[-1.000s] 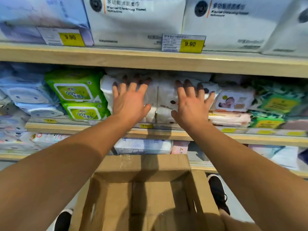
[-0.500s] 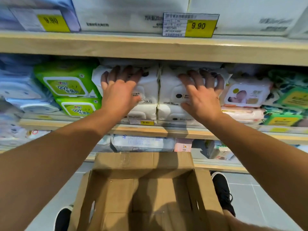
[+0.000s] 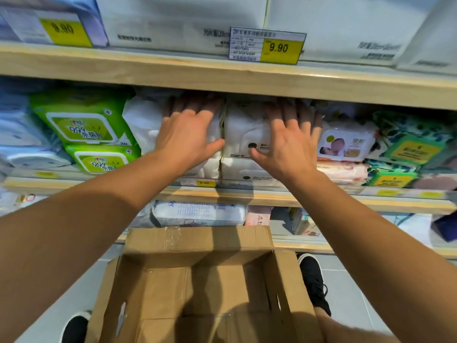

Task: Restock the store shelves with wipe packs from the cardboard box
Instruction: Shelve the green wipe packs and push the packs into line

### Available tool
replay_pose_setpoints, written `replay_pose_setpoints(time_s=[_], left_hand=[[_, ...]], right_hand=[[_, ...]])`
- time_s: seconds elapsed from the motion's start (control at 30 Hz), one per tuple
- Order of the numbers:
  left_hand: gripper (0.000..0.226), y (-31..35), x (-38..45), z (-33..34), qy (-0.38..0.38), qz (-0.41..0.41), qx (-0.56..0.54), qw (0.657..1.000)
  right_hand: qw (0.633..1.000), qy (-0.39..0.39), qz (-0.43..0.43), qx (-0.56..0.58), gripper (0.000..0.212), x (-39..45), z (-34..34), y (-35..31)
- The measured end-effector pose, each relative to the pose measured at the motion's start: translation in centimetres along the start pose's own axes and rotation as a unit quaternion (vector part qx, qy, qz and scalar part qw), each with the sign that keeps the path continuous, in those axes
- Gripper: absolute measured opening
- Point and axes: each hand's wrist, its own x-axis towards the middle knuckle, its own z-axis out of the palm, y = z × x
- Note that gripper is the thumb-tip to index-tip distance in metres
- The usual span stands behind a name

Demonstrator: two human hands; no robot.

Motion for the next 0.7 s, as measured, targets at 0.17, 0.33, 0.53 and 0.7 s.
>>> replay_pose_setpoints(time_s=[0.17,0.33,0.53,0.7], left_hand=[[0.035,5.1,2.0,0.2,-0.085,0.045,0.014,0.995],[0.053,4.9,1.3,1.0,-0.011,0.072,-0.003,0.997],[0.049,4.8,1.3,1.7,0.0,0.053,-0.016,0.998],[0.041,4.5,1.3,2.2,0.003,0.027,-0.028,0.999]], right_hand=[[0.994,-0.041,0.091,0.034,0.061,-0.7,1.2,3.4],[0.988,-0.019,0.067,0.136,0.059,-0.1,0.9,3.1],[0.983,0.007,0.058,0.174,0.071,0.0,1.4,3.7],[0.984,0.019,0.053,0.172,0.072,0.2,2.1,3.8]])
